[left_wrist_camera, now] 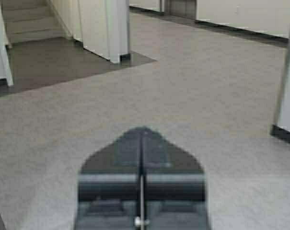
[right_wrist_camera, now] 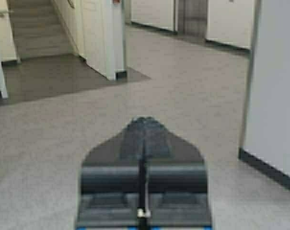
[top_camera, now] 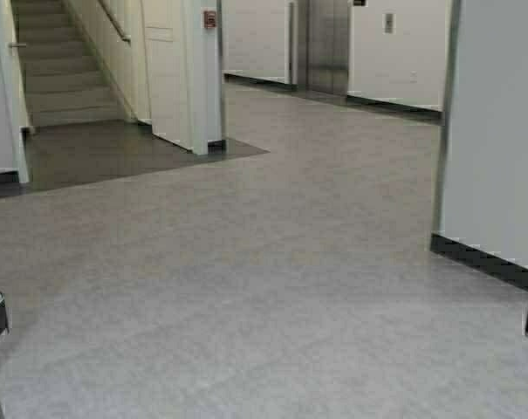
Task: Navigate to elevator, push the call button, then enter the elevator
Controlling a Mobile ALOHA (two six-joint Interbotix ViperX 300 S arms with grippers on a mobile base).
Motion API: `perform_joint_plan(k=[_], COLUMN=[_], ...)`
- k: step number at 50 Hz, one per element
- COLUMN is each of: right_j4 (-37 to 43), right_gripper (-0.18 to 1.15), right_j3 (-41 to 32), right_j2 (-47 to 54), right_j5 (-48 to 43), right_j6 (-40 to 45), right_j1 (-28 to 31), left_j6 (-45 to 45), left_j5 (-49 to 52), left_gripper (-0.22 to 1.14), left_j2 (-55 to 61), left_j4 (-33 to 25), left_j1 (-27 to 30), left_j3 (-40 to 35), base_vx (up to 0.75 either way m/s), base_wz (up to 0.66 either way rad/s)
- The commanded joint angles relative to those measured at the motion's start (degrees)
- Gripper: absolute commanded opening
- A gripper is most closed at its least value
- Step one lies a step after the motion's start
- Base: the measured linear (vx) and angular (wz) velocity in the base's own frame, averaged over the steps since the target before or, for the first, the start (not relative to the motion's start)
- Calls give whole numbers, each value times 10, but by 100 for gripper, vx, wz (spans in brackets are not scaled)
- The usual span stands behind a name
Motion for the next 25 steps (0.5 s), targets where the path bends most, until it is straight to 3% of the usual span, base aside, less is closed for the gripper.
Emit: perform_joint_plan(k=[1, 25], right_j4=[0, -1], right_gripper=[5, 5], right_j3=[-3, -7], right_j2=[-1, -2], right_j5=[-5, -5], right_j6=[1, 2], right_j1=[1, 1], left_j6=[1, 1], left_j5=[-5, -9], left_gripper=[3, 3], left_j2=[17, 5], left_j4=[0, 0], left_j1=[1, 1], left_j3=[-12, -7], base_vx=[88, 85], base_wz=[16, 2])
